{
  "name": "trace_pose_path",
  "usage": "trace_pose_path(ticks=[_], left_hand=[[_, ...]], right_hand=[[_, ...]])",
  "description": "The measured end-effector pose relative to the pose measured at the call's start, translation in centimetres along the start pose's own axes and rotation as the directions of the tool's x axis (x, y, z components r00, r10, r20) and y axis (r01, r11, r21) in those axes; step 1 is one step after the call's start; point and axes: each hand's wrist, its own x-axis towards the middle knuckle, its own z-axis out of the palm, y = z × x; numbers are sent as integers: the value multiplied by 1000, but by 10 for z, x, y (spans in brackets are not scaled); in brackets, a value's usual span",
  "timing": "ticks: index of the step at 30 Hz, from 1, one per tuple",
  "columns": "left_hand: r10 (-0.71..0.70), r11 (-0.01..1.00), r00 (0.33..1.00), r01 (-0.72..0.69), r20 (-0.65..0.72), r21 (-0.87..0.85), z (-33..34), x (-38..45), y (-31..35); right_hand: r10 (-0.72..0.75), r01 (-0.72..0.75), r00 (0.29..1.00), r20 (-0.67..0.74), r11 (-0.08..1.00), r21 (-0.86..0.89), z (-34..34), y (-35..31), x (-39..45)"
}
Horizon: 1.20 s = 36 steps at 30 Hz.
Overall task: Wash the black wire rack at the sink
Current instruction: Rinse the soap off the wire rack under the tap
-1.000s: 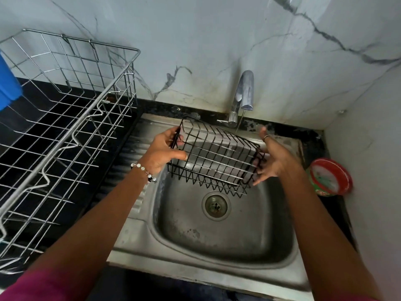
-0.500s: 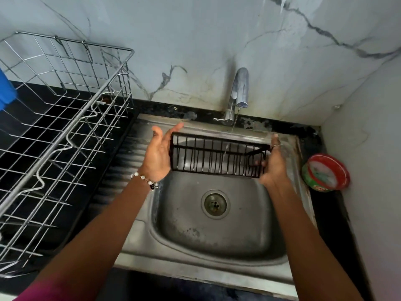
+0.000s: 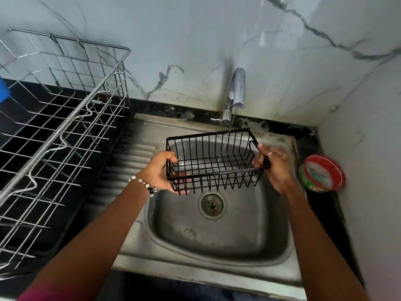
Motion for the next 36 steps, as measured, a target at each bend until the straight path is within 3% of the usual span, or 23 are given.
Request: trace_pose_path(ticks=[2, 4, 5, 6, 8, 10, 11, 14, 18, 23, 26, 30, 34, 36], left_hand=[[66, 997, 996, -63, -61, 43, 3, 2, -2], [148, 982, 980, -129, -135, 141, 9, 4, -5], [194, 969, 968, -164, -159, 187, 13, 5, -8], [243, 953, 955, -203, -169, 225, 17, 7, -10], [334, 911, 926, -269, -177, 312, 22, 9, -11], [367, 877, 915, -280, -169, 391, 24, 9, -13], [365, 862, 916, -264, -168, 432, 25, 8, -13], [325, 843, 932, -207, -162, 497, 28, 2, -11], [274, 861, 956, -196, -103, 468, 36, 0, -4], [295, 848, 939, -172, -177, 501, 53, -1, 1], [350, 808, 918, -196, -185, 556, 66, -2, 4], [381, 784, 904, -203, -196, 586, 70, -4, 12], [291, 791, 942, -139, -166, 596, 73, -18, 17], [263, 798, 952, -121, -160, 590, 73, -21, 18]], right_hand=[[74, -93, 996, -59, 886, -455, 1, -14, 4], [34, -150, 984, -176, 692, -706, 7, -25, 9], [-6, -141, 980, -201, 692, -708, 13, -31, 11], [-9, -120, 980, -197, 767, -631, 19, -36, 14], [139, -159, 986, -94, 956, -247, 34, -47, 17], [349, -355, 935, 68, 928, 114, 46, -55, 20], [427, -441, 897, 114, 880, 177, 50, -55, 23], [529, -540, 839, 127, 838, 82, 64, -58, 29], [475, -515, 845, 247, 846, 136, 76, -68, 37], [429, -407, 890, 153, 900, -158, 83, -74, 42], [409, -404, 888, 211, 912, -68, 84, -77, 42], [475, -460, 875, 99, 876, -144, 82, -70, 43], [455, -459, 864, 215, 888, -33, 87, -79, 46], [476, -465, 860, 185, 880, -101, 91, -79, 48]])
